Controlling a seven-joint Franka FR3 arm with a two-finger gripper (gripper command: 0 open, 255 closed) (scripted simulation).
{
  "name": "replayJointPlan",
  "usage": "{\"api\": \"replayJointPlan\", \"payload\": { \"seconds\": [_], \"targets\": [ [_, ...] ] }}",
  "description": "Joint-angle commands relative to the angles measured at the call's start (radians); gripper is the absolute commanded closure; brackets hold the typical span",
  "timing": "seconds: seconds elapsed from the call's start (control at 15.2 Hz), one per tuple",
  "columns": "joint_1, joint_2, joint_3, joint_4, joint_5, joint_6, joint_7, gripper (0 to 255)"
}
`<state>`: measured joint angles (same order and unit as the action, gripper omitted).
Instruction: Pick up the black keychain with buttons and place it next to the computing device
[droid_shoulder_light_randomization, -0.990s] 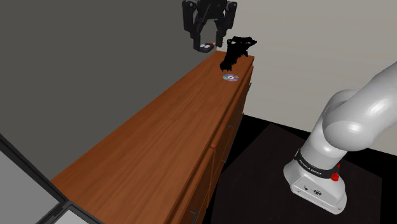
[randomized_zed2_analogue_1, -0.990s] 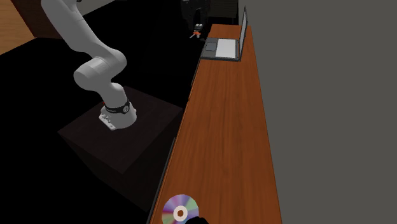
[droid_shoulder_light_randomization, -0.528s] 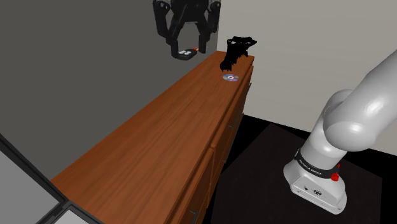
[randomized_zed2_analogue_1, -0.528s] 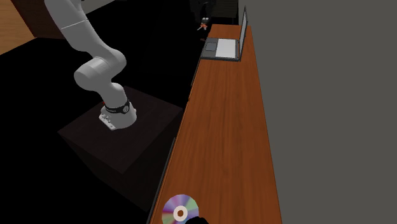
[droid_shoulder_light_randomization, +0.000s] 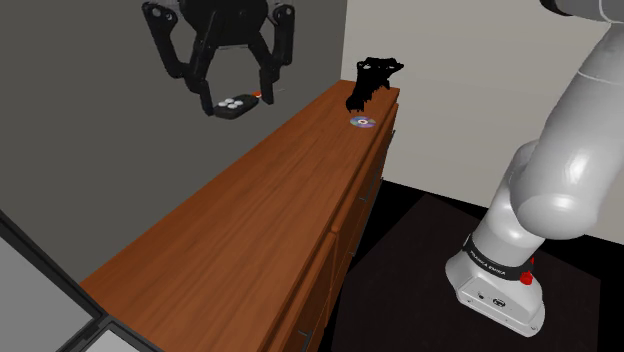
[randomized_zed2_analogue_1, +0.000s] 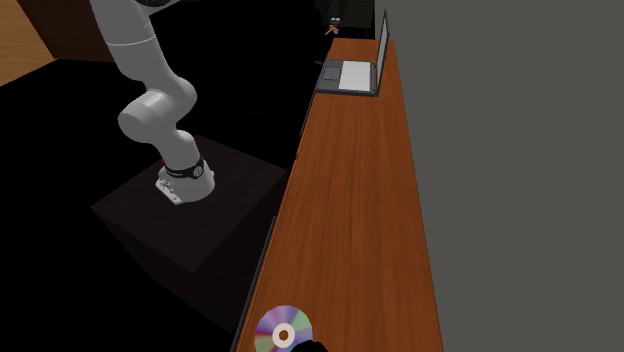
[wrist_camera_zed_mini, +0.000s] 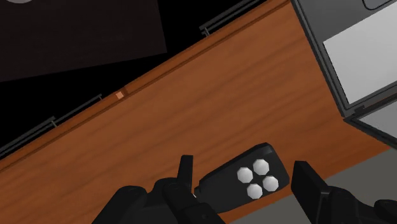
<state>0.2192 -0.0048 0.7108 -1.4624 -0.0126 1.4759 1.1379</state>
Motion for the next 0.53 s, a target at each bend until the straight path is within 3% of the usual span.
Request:
{"api": "replayJointPlan", "payload": {
  "seconds": [0.0,0.26,0.46],
  "targets": [
    [0.045,0.101,0.045,0.096,-0.070,-0.022,0.081,255],
    [0.187,0.292,0.082,0.300,-0.213,-0.090,0.208,255],
    [0.164,0.260,0.076,0.219,-0.187,-0.033,0.199,255]
  ]
}}
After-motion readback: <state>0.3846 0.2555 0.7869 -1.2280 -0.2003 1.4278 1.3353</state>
